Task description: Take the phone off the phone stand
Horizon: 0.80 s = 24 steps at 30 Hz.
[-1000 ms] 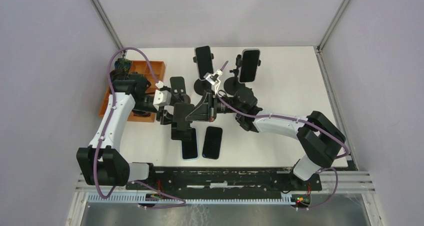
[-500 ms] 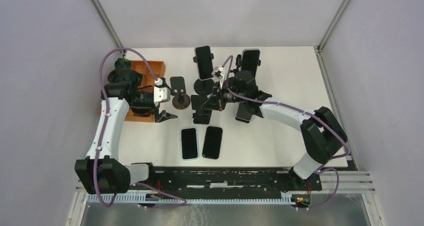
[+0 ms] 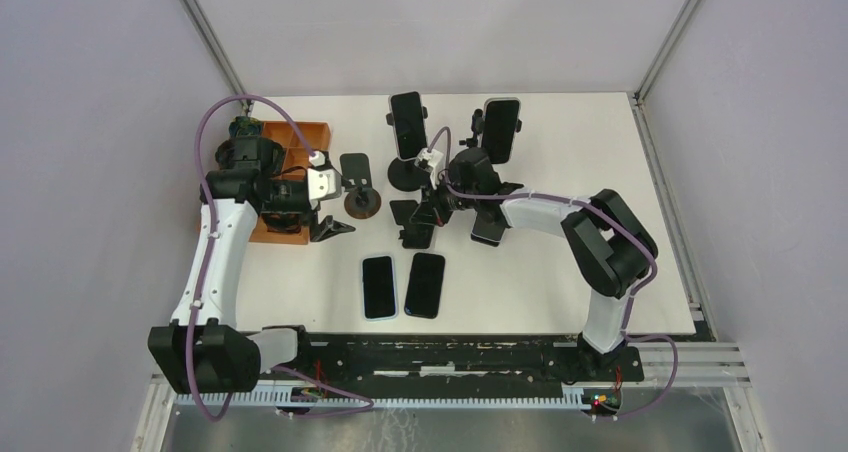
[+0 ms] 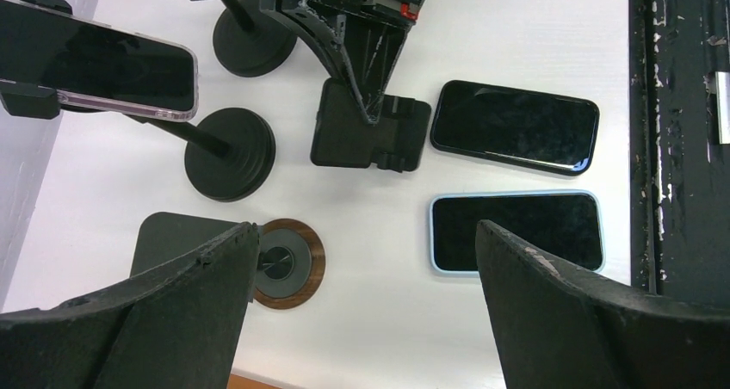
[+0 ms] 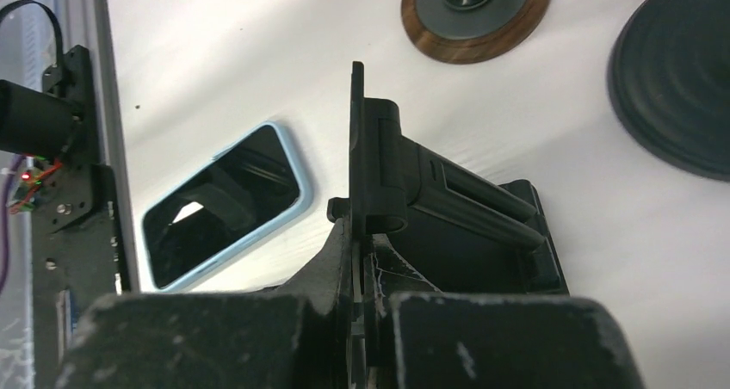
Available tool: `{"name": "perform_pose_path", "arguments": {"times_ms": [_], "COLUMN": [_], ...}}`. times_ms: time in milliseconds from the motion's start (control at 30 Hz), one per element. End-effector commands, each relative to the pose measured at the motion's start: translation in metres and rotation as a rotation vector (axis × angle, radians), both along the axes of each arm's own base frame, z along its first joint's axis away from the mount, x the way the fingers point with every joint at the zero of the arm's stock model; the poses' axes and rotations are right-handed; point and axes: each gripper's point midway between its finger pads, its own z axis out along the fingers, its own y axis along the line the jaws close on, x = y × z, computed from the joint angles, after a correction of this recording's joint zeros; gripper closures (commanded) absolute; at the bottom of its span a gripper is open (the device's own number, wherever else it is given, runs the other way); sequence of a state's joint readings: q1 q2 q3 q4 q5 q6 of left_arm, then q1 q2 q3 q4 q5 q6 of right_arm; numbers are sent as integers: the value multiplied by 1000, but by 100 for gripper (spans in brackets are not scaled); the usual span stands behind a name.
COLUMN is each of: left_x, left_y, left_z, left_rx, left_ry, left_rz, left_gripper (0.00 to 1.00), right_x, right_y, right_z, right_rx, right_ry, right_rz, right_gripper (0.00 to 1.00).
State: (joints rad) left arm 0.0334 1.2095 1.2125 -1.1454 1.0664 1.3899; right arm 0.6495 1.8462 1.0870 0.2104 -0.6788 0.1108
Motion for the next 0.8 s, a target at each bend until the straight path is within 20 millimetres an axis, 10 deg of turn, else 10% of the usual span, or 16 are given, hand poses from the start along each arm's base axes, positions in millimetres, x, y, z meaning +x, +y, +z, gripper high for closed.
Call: {"name": "perform_pose_path", "arguments": {"times_ms": [0,400,767], "left_x": [1,2,1], "left_y": [-2,-4,-5], "left_z": [4,5,8], "left_rx": [-28,-42,-49], "left_ry": [8,17,10], "left_rz": [-1,-12,-16], "left_gripper": [0,0,0], "right_x": [35,55,27], "right_y": [10,-4,-18], "right_z": [29,9,51], "right_rx": [54,-54,-31], "right_ry": [-177,-201,-290], "right_rz": [16,41,-68], "right_gripper": [100,56,27]}}
